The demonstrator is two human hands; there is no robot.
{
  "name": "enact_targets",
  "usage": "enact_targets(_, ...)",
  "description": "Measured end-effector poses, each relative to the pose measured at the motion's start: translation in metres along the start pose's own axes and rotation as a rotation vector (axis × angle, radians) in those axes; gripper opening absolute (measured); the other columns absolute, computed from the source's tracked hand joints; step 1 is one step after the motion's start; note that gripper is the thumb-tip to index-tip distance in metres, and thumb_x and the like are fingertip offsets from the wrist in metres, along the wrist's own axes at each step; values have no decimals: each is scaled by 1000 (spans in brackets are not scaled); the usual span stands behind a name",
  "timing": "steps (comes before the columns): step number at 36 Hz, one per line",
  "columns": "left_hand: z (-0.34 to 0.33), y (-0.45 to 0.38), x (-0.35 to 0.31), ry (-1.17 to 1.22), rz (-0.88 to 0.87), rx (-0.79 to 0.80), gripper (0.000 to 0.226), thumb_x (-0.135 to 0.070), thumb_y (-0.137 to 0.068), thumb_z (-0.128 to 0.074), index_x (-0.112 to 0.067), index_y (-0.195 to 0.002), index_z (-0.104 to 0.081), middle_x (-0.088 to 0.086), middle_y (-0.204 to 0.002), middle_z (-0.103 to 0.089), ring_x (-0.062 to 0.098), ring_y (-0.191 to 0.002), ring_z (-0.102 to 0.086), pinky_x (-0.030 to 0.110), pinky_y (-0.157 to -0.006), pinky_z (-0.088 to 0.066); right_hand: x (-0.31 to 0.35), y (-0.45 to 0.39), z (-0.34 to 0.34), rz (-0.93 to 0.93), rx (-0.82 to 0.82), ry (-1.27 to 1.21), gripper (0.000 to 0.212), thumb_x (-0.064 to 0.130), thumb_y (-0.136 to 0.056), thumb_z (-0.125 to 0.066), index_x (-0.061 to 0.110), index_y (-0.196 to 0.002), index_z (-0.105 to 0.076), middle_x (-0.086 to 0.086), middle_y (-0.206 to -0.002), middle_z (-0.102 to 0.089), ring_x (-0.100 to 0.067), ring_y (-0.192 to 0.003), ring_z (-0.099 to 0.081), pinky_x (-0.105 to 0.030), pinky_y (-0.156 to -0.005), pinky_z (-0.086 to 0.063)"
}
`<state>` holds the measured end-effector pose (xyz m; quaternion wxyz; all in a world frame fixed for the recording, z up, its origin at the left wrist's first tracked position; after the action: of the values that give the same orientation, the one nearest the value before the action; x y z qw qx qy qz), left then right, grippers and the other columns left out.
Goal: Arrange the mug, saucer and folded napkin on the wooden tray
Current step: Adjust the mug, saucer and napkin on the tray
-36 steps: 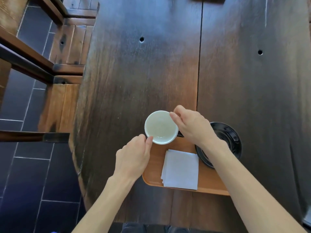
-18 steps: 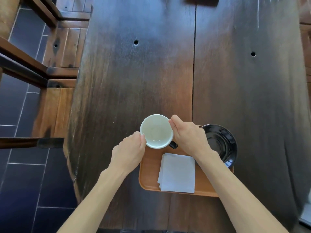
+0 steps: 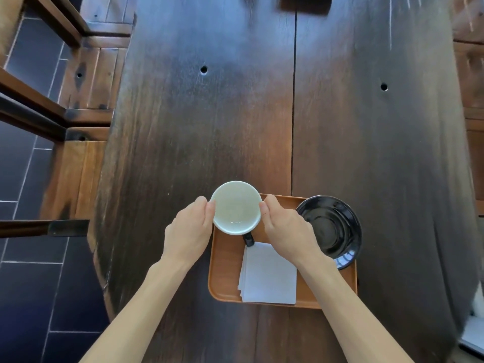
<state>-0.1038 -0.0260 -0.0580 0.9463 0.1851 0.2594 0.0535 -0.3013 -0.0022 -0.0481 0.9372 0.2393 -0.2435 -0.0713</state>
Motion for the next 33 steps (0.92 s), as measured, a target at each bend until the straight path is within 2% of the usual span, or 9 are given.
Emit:
enact_targets(2,-1,3,1,56,24,-16,49,-49,-105,-26,-17,-71,-40,-1,-64,-50,19,-61,-53,40,-61,-45,0,3,-2,-22,-1,1,31,45,-108,-18,23,-91,-32,7,-65,-50,-18,-60,-51,-37,-55,-37)
enact_targets(4,-3,8,2,92,40,-23,52,-52,-104,-27,-15,-69,-42,-1,-63,-51,18,-60,-53,41,-60,-46,-1,3,0,-46,-24,-33,35,48,-107,-20,21,-91,-36,6,-72,-56,-23,-67,-56,-40,-61,-43)
enact_targets(6,-6,15,1,123,48,-36,52,-51,-103,-29,-15,-68,-40,-1,-61,-49,17,-57,-50,39,-57,-44,-1,2,4,-51,-64,-95,36,50,-106,-22,21,-91,-39,6,-78,-60,-25,-74,-59,-44,-69,-48)
enact_targets(10,-10,27,-1,122,49,-83,47,-47,-104,-34,-16,-69,-40,-1,-61,-49,15,-55,-49,38,-53,-43,5,-8,10,-7,-71,-124,35,50,-106,-22,23,-92,-38,6,-84,-60,-26,-79,-58,-46,-72,-48)
enact_targets(16,-15,28,2,116,48,-71,42,-45,-105,-31,-20,-72,-42,-3,-65,-55,17,-60,-58,47,-60,-53,10,-22,7,72,-44,-3,31,43,-108,-21,21,-89,-32,-1,-78,-59,-32,-70,-59,-46,-67,-51)
enact_targets(19,-12,23,2,88,40,-78,42,-45,-105,-31,-21,-72,-42,-4,-65,-54,15,-60,-58,46,-61,-55,8,-20,6,88,-73,2,31,42,-108,-21,23,-87,-33,0,-73,-58,-29,-66,-59,-46,-64,-53)
enact_targets(24,-8,11,4,41,30,-58,42,-46,-105,-29,-21,-73,-41,-3,-64,-53,15,-59,-56,42,-61,-52,7,-9,-4,79,-142,-27,29,42,-108,-22,24,-88,-33,5,-70,-56,-21,-61,-58,-38,-53,-47)
enact_targets(29,-4,5,2,27,15,-29,41,-48,-103,-30,-22,-74,-43,-5,-65,-54,14,-58,-57,33,-58,-49,4,-4,-13,32,-179,-66,29,44,-108,-20,27,-92,-36,8,-74,-60,-18,-62,-62,-45,-57,-57)
enact_targets(33,-6,4,4,96,43,-25,41,-48,-103,-32,-21,-76,-45,-2,-66,-56,17,-60,-58,38,-57,-51,6,-1,-16,26,-186,-77,25,44,-108,-21,29,-99,-39,8,-82,-65,-17,-67,-66,-42,-56,-60)
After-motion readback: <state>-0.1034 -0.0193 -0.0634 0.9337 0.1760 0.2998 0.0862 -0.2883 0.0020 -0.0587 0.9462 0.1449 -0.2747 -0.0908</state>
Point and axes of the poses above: each hand's wrist, its own y-axis away from the middle knuckle, its own z-axis out of the back of the hand, x = y × z, the point moved 3 cm from there along -y, towards the middle knuckle
